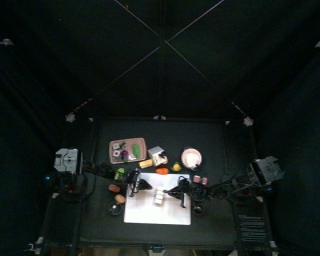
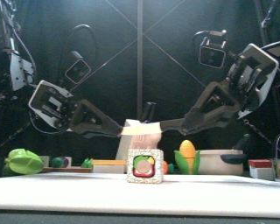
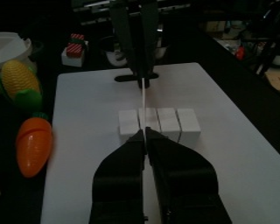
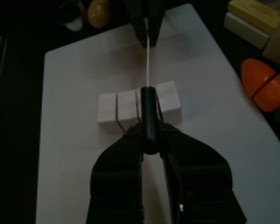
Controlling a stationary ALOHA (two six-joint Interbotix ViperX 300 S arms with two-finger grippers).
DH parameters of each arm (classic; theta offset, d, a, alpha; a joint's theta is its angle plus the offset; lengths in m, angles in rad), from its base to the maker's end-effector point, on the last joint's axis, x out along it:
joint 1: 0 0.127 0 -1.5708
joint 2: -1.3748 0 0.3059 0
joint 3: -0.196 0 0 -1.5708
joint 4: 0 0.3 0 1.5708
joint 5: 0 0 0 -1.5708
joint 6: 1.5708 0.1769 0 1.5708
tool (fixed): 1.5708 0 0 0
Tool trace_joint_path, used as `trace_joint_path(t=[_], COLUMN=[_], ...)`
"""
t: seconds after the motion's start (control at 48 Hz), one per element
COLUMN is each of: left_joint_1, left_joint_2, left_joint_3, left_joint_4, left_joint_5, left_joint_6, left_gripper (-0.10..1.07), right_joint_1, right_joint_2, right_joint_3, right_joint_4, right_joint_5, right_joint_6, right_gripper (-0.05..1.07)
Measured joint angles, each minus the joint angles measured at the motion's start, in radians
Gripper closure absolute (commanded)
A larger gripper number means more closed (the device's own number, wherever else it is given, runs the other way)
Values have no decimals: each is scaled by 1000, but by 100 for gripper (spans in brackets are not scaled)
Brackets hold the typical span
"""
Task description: Cut first piece of sushi
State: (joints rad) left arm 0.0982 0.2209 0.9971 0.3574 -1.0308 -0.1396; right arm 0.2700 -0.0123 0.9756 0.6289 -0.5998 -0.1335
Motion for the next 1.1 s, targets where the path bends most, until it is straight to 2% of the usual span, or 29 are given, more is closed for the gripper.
trace_joint_path(t=[0.229, 0.375, 0.542, 1.104], left_joint_1=[-14, -31, -48, -54], left_joint_2=[0, 14, 25, 37], left_joint_3=[-35, -54, -55, -57], left_joint_4=[-2, -5, -9, -31], left_joint_5=[77, 117, 124, 132], left_joint_6=[-2, -2, -3, -3], left_gripper=[57, 57, 57, 57], right_joint_1=[-11, -28, -35, -60], right_joint_2=[-43, -44, -34, -11], right_joint_3=[28, 23, 8, 8], right_joint_4=[3, 5, 5, 11], right_joint_5=[25, 84, 129, 135], right_joint_6=[8, 8, 8, 6], right_gripper=[70, 71, 71, 71])
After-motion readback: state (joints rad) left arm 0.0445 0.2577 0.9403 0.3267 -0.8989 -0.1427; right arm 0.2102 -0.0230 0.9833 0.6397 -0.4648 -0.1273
